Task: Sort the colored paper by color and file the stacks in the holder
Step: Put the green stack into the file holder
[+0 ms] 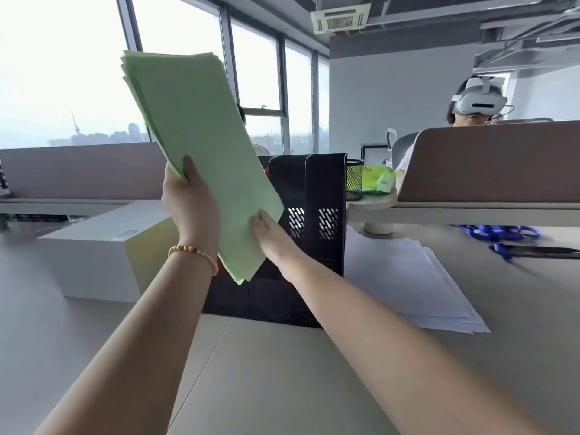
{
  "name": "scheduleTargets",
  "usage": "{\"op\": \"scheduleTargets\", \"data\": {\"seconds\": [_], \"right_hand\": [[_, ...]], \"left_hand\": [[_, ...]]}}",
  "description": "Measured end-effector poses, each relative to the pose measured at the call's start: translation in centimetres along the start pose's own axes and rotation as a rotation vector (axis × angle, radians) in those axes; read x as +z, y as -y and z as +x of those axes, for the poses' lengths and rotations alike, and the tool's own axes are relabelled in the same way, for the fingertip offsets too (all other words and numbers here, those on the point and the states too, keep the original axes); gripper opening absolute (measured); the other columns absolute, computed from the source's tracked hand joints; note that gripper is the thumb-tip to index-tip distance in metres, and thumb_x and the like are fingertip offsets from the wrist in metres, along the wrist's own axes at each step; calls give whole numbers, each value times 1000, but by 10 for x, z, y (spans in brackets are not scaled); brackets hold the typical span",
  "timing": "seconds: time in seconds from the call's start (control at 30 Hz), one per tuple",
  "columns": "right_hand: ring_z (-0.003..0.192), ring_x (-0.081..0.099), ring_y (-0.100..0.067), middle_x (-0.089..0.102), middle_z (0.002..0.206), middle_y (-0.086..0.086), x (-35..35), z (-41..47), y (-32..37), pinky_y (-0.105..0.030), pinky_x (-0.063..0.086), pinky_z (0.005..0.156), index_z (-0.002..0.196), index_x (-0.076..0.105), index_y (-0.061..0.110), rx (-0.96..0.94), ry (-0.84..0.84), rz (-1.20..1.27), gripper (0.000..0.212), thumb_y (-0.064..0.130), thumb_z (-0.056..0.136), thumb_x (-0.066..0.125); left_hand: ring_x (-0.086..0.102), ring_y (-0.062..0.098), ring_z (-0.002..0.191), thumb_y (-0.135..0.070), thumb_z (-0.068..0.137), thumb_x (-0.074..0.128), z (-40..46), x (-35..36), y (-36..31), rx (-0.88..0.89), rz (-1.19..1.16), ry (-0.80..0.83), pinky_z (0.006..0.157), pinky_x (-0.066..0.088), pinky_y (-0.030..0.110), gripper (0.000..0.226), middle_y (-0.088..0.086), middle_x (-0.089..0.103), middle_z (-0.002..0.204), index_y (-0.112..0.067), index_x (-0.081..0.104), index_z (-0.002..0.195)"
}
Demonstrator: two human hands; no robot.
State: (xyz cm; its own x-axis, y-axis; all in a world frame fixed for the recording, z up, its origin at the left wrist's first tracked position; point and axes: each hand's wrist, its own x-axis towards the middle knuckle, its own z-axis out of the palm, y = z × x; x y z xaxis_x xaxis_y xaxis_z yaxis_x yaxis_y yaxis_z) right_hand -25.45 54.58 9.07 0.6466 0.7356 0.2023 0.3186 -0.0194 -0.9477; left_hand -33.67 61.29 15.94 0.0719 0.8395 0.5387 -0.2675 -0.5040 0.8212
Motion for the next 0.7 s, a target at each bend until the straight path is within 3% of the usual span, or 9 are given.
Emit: {"op": "scheduleTargets", "data": {"seconds": [0.07,0.17,0.23,0.3,0.4,0.47,0.53,0.6,0.7], "right_hand": [[132,38,-33,41,140,-20,-4,7,-2,-40,34,108,129,39,0,-7,10,-5,43,31,102,26],[142,25,-24,28,152,-9,-14,16,-13,-35,21,113,129,39,15,32,-12,-42,39,39,102,23],[145,15,-18,16,157,-1,-25,19,-24,-32,13,116,148,23,16,70,-31,-44,52,40,102,23],[146,11,-16,10,159,1,-37,19,-31,-31,10,118,152,10,18,83,-31,-15,55,38,103,26],[146,13,-16,14,157,2,-46,23,-41,-30,10,119,151,12,18,94,-12,-47,53,32,103,30],[143,23,-21,30,153,1,-43,25,-46,-33,19,118,149,25,24,88,-20,-215,50,28,99,33],[128,45,-21,55,134,-4,-45,31,-57,-31,38,106,131,51,26,53,-99,-266,44,19,91,35],[104,58,-15,67,110,-4,-52,32,-64,-27,44,88,107,64,19,10,-174,-210,31,12,92,38],[110,59,-12,68,114,2,-65,26,-66,-27,44,98,114,64,18,-24,-179,-117,38,4,91,36]], "left_hand": [[53,8,81,-23,101,34,0,7,3,9,-4,30,54,40,6,29,-8,57,96,-14,57,118],[53,-5,65,-22,101,34,-6,23,11,-17,-10,92,49,39,1,31,-6,59,93,-12,55,122],[52,-6,58,-23,102,34,-13,35,15,-38,-4,126,45,38,1,30,-5,61,90,-12,55,121],[53,-2,66,-23,102,34,-21,46,16,-16,0,155,50,37,-1,32,-3,62,99,-11,55,123],[50,3,68,-23,102,32,-27,62,17,61,61,190,54,36,-2,33,-9,56,90,-11,55,123],[52,5,62,-26,102,30,-30,72,23,95,114,224,54,39,5,34,-12,55,75,-13,55,120],[59,18,68,-28,102,30,-35,83,32,106,163,266,78,51,25,34,-8,56,69,-15,55,120],[59,23,76,-27,102,29,-45,90,41,101,268,299,106,35,44,34,-9,53,65,-14,53,123],[60,21,92,-23,102,26,-58,95,55,55,373,298,118,10,39,33,-3,59,74,-16,51,122]]}}
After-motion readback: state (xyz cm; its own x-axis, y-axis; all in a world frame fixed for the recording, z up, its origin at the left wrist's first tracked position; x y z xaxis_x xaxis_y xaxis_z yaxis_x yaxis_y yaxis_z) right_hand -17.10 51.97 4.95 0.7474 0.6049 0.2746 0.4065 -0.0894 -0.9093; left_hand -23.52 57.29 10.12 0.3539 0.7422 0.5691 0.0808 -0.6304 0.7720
